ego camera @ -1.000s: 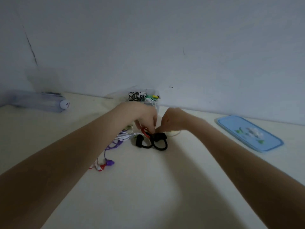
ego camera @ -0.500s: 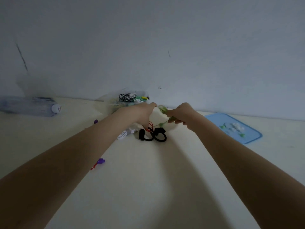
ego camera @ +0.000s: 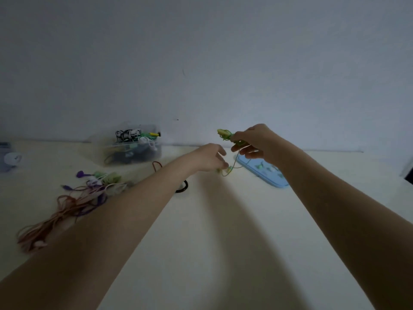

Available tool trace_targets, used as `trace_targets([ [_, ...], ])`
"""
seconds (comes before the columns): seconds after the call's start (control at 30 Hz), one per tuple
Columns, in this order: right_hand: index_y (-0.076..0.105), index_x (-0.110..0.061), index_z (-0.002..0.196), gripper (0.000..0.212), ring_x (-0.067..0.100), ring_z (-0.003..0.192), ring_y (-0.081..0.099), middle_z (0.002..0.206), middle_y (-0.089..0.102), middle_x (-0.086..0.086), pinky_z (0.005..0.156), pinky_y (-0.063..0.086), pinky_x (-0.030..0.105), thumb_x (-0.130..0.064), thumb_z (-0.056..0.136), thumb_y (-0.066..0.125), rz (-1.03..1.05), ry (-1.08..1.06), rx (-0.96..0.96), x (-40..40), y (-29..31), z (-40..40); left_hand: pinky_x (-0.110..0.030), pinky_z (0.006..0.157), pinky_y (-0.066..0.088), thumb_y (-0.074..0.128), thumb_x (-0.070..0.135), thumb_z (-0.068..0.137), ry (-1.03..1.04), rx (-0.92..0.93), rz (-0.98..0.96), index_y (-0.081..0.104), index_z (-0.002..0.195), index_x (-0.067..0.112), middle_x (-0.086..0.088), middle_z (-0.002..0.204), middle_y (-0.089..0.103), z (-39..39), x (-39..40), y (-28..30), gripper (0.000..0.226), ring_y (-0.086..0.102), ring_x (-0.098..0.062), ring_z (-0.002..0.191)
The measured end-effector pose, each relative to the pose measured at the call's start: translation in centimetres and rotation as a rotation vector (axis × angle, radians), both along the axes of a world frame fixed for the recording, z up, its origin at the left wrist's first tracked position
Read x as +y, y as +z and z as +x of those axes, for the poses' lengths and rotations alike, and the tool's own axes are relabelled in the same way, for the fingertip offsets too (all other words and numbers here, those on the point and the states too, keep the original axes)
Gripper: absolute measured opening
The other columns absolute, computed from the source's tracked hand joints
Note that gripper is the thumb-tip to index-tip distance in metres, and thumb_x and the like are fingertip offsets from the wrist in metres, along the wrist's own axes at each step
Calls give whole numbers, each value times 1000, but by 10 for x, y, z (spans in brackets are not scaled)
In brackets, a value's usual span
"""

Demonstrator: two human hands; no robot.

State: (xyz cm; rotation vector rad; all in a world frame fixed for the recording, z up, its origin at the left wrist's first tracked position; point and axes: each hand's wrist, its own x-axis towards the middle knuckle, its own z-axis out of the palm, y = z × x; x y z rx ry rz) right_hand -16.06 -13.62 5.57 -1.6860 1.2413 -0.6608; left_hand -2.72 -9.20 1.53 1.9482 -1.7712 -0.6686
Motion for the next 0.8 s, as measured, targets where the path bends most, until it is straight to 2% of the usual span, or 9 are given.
trace_targets([
  [0.1, 64, 1, 96, 21, 14, 57, 57, 76, 68, 8, 51, 49, 19, -14, 82, 67, 28, 34, 236, -6, -6, -15, -23, 88, 40, 50, 7, 88, 11, -170, -14, 55, 125, 9, -8, 130, 55, -2, -4, -7, 38, 52, -22, 115],
  [0.27, 63, 1, 99, 37, 19, 77, 61, 80, 64, 5, 75, 56, 29, -24, 76, 76, 15, 171, 544, -7, -23, -27, -29, 91, 42, 44, 15, 95, 104, -281, -10, 58, 123, 9, -11, 127, 56, -7, -13, -12, 32, 53, -26, 114],
  [0.33, 62, 1, 98, 35, 21, 82, 61, 78, 59, 5, 74, 57, 31, -26, 79, 74, -19, 188, 545, -7, -23, -29, -30, 87, 45, 49, 19, 94, 144, -277, -41, 63, 117, 9, -12, 120, 60, -14, -19, -16, 29, 57, -27, 107],
  [0.43, 64, 2, 93, 25, 25, 80, 64, 82, 64, 9, 61, 57, 31, -19, 83, 70, -159, 80, 459, -17, -17, -36, -29, 83, 45, 56, 16, 90, 170, -311, -71, 67, 109, 10, -11, 114, 64, -22, -26, -22, 22, 60, -27, 101],
  [0.5, 67, 4, 93, 17, 26, 69, 66, 86, 68, 16, 62, 58, 31, -10, 83, 66, -284, -10, 417, -29, -15, -43, -28, 84, 46, 56, 11, 89, 173, -290, -82, 68, 105, 11, -10, 111, 66, -22, -28, -24, 20, 62, -26, 100],
  [0.57, 69, 2, 91, 12, 22, 55, 61, 84, 67, 16, 63, 56, 30, -3, 82, 62, -379, -30, 480, -38, -20, -48, -28, 82, 48, 54, 9, 89, 203, -231, -108, 70, 102, 12, -9, 107, 67, -19, -28, -23, 20, 63, -26, 96],
  [0.6, 70, 1, 90, 13, 21, 54, 58, 83, 66, 15, 63, 54, 30, -1, 81, 61, -412, -23, 529, -41, -25, -49, -28, 80, 49, 54, 10, 89, 222, -184, -119, 70, 99, 10, -10, 103, 68, -17, -28, -23, 19, 64, -27, 93],
  [0.7, 71, -3, 91, 14, 27, 75, 62, 91, 68, 15, 73, 55, 33, -2, 79, 63, -456, 17, 608, -50, -45, -44, -32, 78, 55, 57, 18, 90, 211, 40, -73, 69, 96, 2, -13, 84, 67, -14, -27, -21, 20, 66, -26, 77],
  [0.8, 71, -3, 92, 15, 29, 87, 63, 95, 68, 15, 77, 54, 36, -3, 81, 61, -471, 18, 601, -54, -56, -40, -27, 67, 49, 59, 28, 89, 102, 72, -1, 68, 95, 5, -6, 71, 61, -22, -23, -16, 25, 56, -16, 63],
])
